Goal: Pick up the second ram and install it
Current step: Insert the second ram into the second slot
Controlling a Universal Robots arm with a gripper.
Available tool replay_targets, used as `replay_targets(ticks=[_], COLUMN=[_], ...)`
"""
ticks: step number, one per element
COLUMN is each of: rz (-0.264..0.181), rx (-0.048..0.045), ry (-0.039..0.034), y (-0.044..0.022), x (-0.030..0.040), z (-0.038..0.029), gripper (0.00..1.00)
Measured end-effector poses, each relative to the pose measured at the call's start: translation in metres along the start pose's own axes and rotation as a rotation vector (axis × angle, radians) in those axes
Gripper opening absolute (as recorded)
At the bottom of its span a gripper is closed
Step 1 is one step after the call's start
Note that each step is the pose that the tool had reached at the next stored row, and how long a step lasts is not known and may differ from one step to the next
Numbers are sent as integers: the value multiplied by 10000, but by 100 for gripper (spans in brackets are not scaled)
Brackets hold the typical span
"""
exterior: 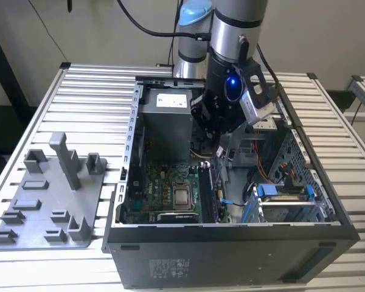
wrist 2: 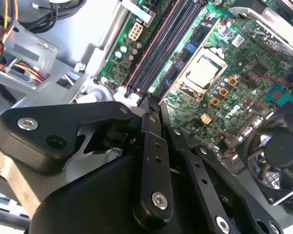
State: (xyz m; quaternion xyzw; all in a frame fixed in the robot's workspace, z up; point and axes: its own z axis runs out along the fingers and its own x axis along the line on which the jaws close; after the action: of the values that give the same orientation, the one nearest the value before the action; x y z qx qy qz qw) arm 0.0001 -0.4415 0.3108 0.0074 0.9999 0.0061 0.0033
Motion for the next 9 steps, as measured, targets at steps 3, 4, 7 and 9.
replay_targets(ticks=[3, 4, 7, 9], rz=[-2, -2, -1, -2], rx=[0, 1, 1, 0], ry=[0, 0, 0, 1], y=[-5, -5, -7, -11], x=[20, 27, 48, 54], z=[55, 73, 126, 159], gripper=[14, 14, 14, 14])
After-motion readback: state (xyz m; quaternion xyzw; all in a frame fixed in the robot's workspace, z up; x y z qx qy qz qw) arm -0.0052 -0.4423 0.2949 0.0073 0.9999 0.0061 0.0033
